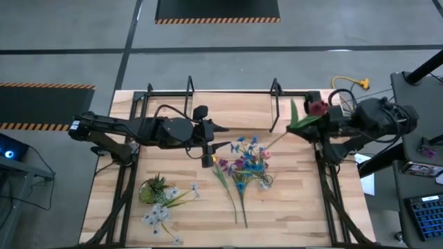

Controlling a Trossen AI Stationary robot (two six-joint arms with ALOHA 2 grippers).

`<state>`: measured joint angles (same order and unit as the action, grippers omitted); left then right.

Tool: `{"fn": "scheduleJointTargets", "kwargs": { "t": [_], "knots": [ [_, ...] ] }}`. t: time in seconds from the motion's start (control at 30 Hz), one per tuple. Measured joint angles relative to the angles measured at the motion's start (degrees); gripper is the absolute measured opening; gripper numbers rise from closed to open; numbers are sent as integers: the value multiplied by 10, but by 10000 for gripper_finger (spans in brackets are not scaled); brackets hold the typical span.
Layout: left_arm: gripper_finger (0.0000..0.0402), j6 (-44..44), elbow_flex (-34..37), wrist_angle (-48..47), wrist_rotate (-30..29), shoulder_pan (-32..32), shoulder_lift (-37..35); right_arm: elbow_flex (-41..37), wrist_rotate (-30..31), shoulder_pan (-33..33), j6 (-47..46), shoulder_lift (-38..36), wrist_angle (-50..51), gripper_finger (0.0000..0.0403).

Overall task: Pick and place flowers into a vace then onto a shelf
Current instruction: Put the red flower into the right transparent vase

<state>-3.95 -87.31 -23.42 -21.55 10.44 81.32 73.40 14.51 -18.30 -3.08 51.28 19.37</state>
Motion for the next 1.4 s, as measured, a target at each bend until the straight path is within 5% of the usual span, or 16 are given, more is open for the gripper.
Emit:
{"fn": "scheduleJointTargets", "kwargs": {
  "t": [0.33, 0.67, 0.97, 1.2, 1.4],
  "knots": [
    [167, 0, 0, 0, 0, 0, 0, 90, -34, -26, -5, 31, 37, 11],
    [167, 5, 0, -7, -12, 0, 0, 59, -32, -86, -47, 80, 83, 11],
    [167, 17, 0, -30, -14, 0, -2, 55, 136, -207, -57, 79, 124, 11],
    [167, 30, 0, -30, -14, 0, -3, -16, 356, -278, -128, 85, 182, 11],
    [167, 30, 0, -30, -14, 0, -3, -107, 382, -281, -190, 67, 178, 11]
  ]
}}
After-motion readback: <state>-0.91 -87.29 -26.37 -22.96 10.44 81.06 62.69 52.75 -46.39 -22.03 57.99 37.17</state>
